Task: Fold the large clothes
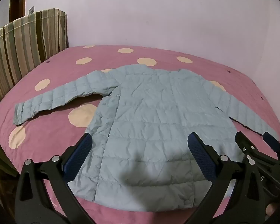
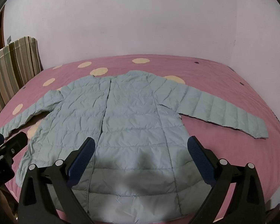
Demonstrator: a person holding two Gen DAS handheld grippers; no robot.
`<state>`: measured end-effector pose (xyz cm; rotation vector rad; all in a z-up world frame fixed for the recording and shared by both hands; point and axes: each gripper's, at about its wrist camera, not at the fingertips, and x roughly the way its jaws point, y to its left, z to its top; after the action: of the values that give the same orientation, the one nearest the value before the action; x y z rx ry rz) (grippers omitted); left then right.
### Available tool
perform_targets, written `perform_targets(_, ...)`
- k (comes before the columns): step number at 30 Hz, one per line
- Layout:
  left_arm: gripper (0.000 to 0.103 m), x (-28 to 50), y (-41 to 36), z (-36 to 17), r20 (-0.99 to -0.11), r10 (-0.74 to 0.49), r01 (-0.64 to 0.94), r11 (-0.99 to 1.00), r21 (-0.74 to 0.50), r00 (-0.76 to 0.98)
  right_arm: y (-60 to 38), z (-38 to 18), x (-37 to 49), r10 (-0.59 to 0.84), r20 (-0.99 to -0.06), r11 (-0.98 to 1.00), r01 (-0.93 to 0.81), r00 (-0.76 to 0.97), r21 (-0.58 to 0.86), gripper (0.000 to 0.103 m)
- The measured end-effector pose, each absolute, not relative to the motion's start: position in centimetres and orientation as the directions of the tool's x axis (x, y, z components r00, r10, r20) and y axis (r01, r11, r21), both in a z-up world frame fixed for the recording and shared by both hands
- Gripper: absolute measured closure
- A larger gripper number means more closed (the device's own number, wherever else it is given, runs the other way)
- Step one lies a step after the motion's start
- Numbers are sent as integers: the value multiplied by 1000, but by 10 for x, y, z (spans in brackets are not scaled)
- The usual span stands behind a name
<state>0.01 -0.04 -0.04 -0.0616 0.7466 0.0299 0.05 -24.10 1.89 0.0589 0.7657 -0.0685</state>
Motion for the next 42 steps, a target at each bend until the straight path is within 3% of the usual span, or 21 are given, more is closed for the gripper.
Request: perform_targets(42,2,5,-2,0,-686,-7,-46,997,-58,727,-243,18,2,-29,-698,996,84,716,44,5)
